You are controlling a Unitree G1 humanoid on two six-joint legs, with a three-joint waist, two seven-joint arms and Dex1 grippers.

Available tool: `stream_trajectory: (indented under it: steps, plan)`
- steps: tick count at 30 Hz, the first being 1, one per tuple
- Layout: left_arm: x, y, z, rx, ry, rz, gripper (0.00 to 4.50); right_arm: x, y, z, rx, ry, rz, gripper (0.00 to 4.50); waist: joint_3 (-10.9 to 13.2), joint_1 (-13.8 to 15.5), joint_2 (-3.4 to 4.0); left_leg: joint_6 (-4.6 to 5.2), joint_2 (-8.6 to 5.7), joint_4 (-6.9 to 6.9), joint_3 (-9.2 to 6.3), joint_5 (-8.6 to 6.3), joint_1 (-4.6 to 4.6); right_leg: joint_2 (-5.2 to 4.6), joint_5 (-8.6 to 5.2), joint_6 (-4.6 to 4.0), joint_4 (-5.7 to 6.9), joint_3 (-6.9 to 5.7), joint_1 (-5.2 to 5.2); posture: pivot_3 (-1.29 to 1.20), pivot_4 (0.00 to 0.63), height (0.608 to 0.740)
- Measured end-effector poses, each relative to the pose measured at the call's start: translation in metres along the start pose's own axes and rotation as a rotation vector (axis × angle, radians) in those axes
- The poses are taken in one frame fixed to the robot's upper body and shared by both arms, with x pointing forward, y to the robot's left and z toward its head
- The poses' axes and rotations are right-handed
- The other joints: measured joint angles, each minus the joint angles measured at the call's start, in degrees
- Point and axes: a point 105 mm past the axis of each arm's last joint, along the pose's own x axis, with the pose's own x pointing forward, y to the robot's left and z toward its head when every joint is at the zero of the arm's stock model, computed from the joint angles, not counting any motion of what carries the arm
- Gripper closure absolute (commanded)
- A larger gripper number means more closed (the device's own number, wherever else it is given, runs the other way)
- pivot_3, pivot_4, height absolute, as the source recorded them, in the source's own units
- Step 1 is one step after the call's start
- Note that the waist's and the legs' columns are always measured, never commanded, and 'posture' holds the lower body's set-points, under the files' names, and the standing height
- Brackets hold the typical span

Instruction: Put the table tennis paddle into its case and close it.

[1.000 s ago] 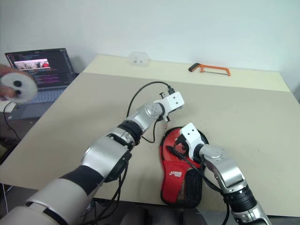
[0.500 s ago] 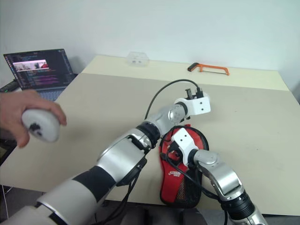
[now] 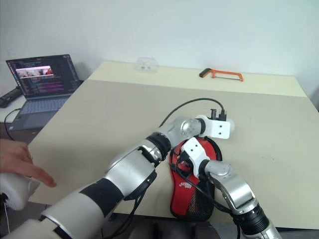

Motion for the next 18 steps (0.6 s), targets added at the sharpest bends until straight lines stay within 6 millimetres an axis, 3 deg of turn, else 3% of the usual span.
stream_trajectory:
  steps: [6, 7, 12, 18]
  plan:
    - [0.000, -0.014, -0.005, -0.007, 0.014, -0.084, 0.25, 0.002, 0.000, -0.002, -0.011, 0.007, 0.015, 0.00, -0.4, -0.2, 0.15, 0.01, 0.00, -0.04, 0.00, 0.00, 0.10, 0.00, -0.01, 0.00, 0.00, 0.01, 0.07, 0.00, 0.150, 0.740]
    - [-0.001, -0.016, -0.006, -0.006, 0.013, -0.095, 0.03, 0.003, 0.000, -0.003, -0.015, 0.009, 0.016, 0.00, -0.5, -0.2, 0.15, 0.01, 0.00, -0.05, 0.00, 0.00, 0.16, 0.00, -0.02, 0.00, -0.01, 0.01, 0.13, 0.00, 0.150, 0.740]
    - [-0.002, -0.022, -0.010, -0.001, 0.024, -0.133, 0.03, 0.006, -0.001, -0.007, -0.019, 0.023, 0.030, 0.00, -0.8, -0.7, 0.07, 0.04, -0.01, -0.17, -0.02, -0.05, 0.88, 0.00, -0.19, 0.17, -0.22, -0.01, 0.93, 0.00, 0.150, 0.740]
    - [-0.012, -0.023, -0.004, 0.007, -0.038, -0.264, 0.03, 0.012, 0.000, -0.001, -0.044, 0.018, 0.076, 0.00, -0.6, -1.8, -0.02, 0.05, 0.00, -0.19, -0.04, -0.05, 0.85, 0.01, -0.16, 0.10, -0.17, 0.01, 0.90, 0.00, 0.150, 0.740]
